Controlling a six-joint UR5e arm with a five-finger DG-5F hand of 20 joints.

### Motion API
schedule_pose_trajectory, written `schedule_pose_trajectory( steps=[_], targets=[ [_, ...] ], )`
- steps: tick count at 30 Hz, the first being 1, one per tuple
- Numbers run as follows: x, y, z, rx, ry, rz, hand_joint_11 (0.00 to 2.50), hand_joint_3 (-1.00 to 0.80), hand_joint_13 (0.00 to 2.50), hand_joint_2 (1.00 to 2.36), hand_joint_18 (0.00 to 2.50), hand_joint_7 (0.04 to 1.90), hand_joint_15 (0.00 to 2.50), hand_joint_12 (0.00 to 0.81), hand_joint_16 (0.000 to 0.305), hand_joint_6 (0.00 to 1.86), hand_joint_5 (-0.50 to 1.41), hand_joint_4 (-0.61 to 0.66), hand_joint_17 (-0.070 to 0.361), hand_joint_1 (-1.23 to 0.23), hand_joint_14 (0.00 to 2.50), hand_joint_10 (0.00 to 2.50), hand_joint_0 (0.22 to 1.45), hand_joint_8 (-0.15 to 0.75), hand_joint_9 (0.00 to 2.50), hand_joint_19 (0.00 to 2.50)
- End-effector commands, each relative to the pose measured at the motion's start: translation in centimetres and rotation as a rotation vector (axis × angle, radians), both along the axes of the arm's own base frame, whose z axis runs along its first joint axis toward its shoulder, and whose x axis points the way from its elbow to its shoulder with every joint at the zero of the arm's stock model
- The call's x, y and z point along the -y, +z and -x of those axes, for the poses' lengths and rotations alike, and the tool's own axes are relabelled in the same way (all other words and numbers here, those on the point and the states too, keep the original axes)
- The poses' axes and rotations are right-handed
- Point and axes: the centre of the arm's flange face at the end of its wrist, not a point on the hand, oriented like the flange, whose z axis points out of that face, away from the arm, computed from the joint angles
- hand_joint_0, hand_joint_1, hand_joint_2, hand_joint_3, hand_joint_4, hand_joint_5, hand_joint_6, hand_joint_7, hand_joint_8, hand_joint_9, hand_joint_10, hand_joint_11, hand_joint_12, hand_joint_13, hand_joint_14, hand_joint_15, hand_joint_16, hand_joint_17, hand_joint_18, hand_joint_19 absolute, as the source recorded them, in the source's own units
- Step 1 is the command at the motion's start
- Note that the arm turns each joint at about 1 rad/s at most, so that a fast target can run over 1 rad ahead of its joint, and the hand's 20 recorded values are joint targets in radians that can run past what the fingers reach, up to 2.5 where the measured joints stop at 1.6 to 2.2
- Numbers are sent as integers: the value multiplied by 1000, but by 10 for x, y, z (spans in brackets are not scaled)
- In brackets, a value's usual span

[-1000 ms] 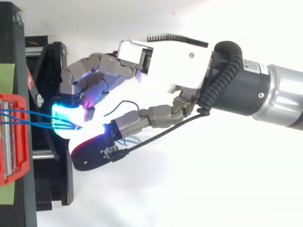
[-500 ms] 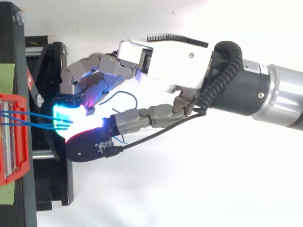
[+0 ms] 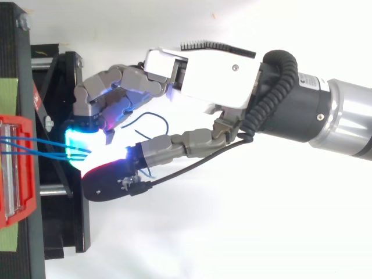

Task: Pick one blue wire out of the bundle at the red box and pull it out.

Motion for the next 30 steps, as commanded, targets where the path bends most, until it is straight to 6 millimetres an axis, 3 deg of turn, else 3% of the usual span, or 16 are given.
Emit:
schedule_pose_trajectory(
  steps=[1,5,8,14,18,25,30],
  targets=[
    [0,0,0,2,1,0,507,-199,532,1016,513,1118,260,429,62,897,-203,151,140,-741,9,16,592,310,726,323],
    [0,0,0,3,2,-3,476,-187,542,1014,521,1055,261,452,67,885,-193,188,152,-663,11,14,570,327,741,339],
    [0,1,-1,5,3,-5,470,-150,541,1013,516,1123,262,459,69,868,-183,178,154,-645,9,12,565,336,757,343],
    [0,1,0,5,3,-5,511,-84,549,1014,520,1046,262,451,67,883,-184,149,151,-766,9,15,605,334,743,292],
    [0,0,0,3,3,-3,538,-144,539,1018,518,1033,243,425,61,892,-201,103,137,-860,9,15,655,304,707,266],
    [0,0,0,3,3,-3,525,-262,535,1014,536,959,229,419,61,894,-206,90,137,-887,9,16,696,292,690,230],
    [0,0,0,3,3,-1,535,-383,528,1008,543,1026,206,417,60,895,-212,92,135,-910,8,14,740,284,671,201]
  ],
)
